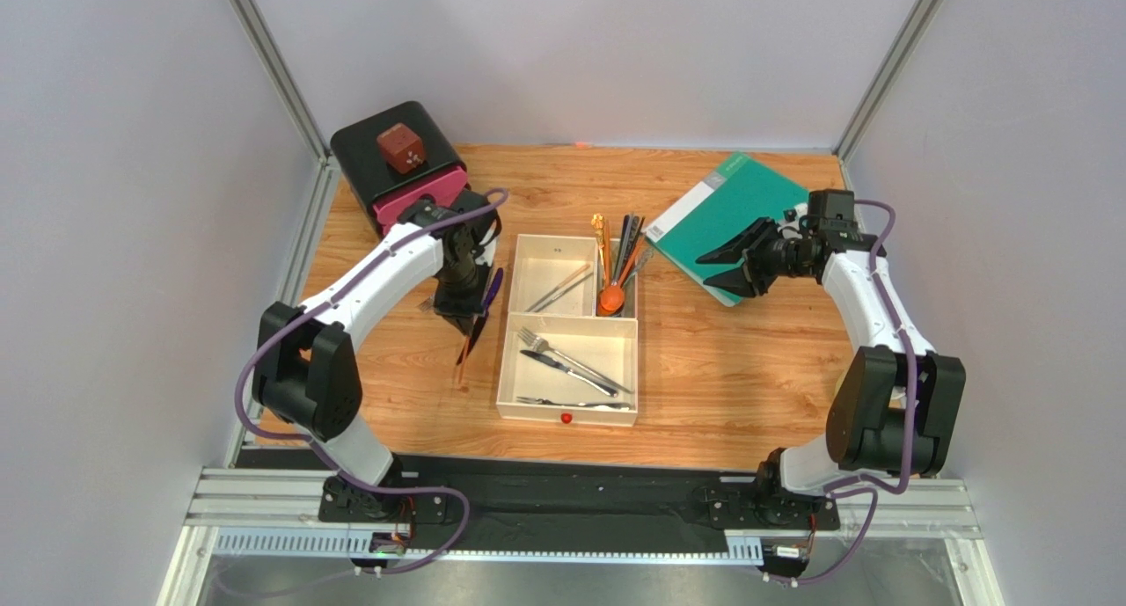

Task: Sort the eating utensils into containers
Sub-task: Pick up the chopstick from the center of the board, then place the chopstick in the storage box.

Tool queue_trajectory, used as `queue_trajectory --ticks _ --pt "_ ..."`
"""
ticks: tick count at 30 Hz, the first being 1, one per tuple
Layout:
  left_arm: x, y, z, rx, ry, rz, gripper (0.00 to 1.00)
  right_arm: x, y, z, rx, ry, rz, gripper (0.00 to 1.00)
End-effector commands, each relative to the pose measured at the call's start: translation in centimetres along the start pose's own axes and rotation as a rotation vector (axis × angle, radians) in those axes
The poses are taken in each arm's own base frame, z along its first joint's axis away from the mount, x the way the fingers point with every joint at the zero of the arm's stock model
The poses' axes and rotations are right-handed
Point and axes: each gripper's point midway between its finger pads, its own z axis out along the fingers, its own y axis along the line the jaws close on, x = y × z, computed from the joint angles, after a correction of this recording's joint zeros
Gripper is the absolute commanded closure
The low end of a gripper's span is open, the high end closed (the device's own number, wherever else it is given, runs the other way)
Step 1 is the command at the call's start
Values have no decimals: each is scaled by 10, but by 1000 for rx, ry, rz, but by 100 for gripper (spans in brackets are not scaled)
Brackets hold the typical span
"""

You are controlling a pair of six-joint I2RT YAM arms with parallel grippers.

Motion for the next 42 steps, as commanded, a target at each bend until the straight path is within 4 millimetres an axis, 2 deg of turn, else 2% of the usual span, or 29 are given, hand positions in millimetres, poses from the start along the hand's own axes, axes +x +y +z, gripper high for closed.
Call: queue_trajectory --ticks 1,2,3,4,5,6,8,9,11,13,19,24,28,31,37,42 --pt "-22 3 -37 -39 -57 60 100 -2 1 2 -20 -2 9 55" --pt "-32 4 -55 -61 -72 67 100 -2 0 2 -20 -4 10 55" --pt "-39 4 -51 -86 -46 78 100 -2 -1 3 -17 -4 12 55" --pt "-45 -1 -56 -112 -54 109 100 -1 -5 5 -14 -2 17 55" --pt "-63 1 -74 -161 -109 134 100 1 -7 7 -11 3 31 55" --pt "-73 -4 -69 -179 -98 158 100 1 -8 7 -13 1 34 55" --pt "-96 -25 -77 -112 -168 160 100 4 -13 10 -12 9 49 55" --pt "-102 -32 -68 -89 -151 159 100 5 -15 10 -7 12 54 55" --pt "-116 -51 -67 -39 -179 170 100 7 -16 11 -9 20 57 55" --pt "-124 -63 -54 -42 -185 221 100 7 -18 11 -3 19 54 55" --pt "-153 -75 -21 -149 -218 330 100 12 -29 13 19 31 68 55" --pt "-160 -87 6 -145 -187 374 100 10 -28 15 22 39 79 55" --pt "-171 -88 21 -177 -194 412 100 8 -25 14 30 38 74 55" --pt "-171 -89 36 -182 -169 442 100 9 -28 14 42 43 75 55" --pt "-168 -97 49 -153 -148 460 100 8 -30 15 50 41 81 55" --pt "-154 -101 55 -141 -123 481 100 8 -32 18 61 41 88 55"
